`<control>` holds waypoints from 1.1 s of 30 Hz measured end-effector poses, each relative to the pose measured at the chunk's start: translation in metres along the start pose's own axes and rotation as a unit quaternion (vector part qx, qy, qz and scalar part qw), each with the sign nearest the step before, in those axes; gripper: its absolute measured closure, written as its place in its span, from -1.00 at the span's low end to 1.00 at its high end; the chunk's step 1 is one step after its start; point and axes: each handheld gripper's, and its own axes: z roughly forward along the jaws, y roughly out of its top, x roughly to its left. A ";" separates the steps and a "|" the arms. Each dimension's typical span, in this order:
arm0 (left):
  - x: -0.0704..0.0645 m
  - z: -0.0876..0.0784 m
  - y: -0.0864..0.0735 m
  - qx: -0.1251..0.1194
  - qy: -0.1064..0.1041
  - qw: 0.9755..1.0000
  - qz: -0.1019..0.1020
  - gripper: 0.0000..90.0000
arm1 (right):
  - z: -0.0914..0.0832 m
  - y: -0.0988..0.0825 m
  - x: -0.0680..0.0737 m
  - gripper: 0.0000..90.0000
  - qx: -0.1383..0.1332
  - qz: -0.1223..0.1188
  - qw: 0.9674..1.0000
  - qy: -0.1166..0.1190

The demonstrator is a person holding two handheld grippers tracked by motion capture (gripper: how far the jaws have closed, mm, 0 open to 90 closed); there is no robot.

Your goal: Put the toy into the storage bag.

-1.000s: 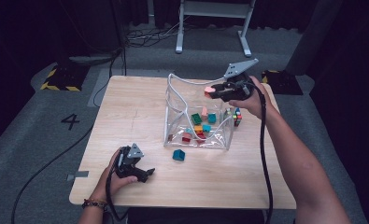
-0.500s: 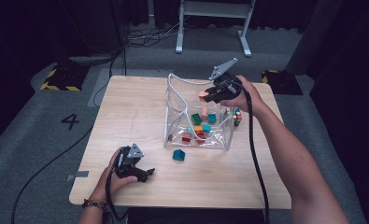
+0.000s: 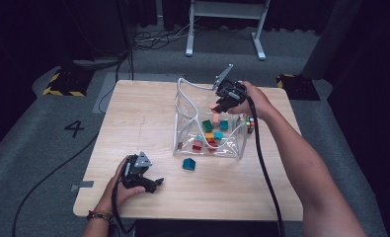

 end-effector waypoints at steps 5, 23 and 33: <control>0.000 0.000 0.000 -0.002 0.000 1.000 -0.002 -0.90 | 0.001 -0.005 -0.003 0.48 0.019 0.002 1.000 0.003; 0.000 0.000 0.000 -0.002 0.000 1.000 -0.002 -0.90 | -0.019 -0.034 -0.017 0.48 0.026 0.018 0.999 0.004; 0.000 0.000 0.000 -0.002 0.000 1.000 -0.002 -0.90 | -0.027 -0.046 -0.024 0.48 0.023 0.026 0.999 -0.002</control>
